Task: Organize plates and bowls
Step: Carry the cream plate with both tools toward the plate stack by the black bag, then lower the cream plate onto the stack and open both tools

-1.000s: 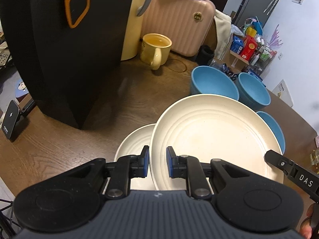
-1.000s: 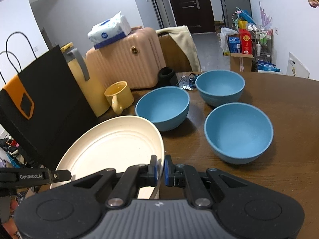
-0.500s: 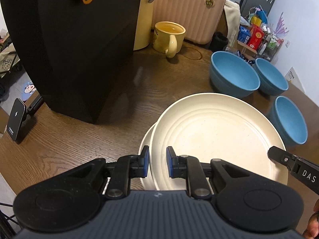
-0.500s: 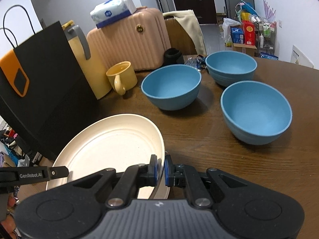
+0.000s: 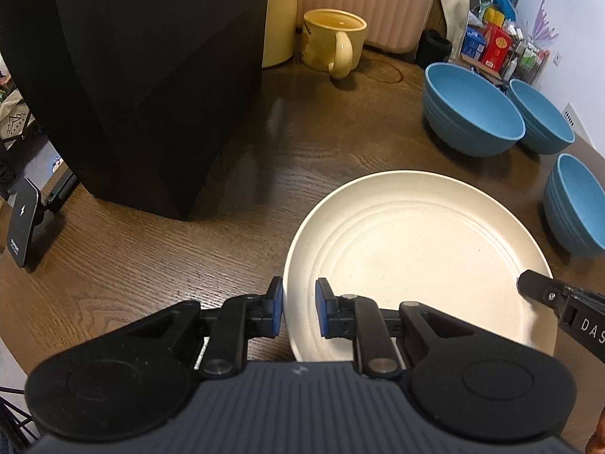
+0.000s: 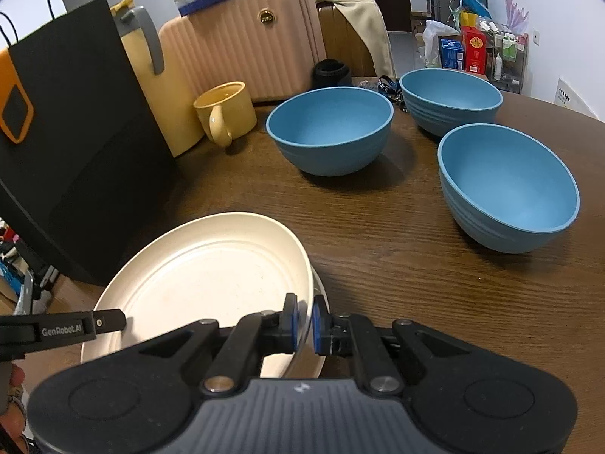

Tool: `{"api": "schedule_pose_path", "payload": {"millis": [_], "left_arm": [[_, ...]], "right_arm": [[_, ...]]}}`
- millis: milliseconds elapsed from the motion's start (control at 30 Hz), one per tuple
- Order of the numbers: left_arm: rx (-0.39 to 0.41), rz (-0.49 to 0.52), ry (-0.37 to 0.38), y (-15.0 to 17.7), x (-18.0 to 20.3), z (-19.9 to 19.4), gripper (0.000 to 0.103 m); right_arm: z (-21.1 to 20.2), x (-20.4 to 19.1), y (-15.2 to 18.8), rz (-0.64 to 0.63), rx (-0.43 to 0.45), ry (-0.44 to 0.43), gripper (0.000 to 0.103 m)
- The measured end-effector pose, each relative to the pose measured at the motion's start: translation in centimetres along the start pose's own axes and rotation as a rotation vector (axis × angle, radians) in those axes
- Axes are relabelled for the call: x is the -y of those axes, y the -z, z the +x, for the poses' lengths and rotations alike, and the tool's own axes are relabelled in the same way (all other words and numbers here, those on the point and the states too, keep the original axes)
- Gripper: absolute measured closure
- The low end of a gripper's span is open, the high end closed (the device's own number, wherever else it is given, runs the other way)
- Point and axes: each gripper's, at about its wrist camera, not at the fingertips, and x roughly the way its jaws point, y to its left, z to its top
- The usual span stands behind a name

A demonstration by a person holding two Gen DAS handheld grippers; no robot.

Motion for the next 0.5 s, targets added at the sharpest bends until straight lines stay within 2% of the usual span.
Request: {"api": "schedule_pose_path", "payload": {"millis": [500], "left_arm": [[-0.022, 0.071, -0.035, 0.0, 0.9, 1.8, 0.084]], "right_arm": [[1.8, -1.5, 0.2, -0.132, -0.017, 0.079, 0.093]]}}
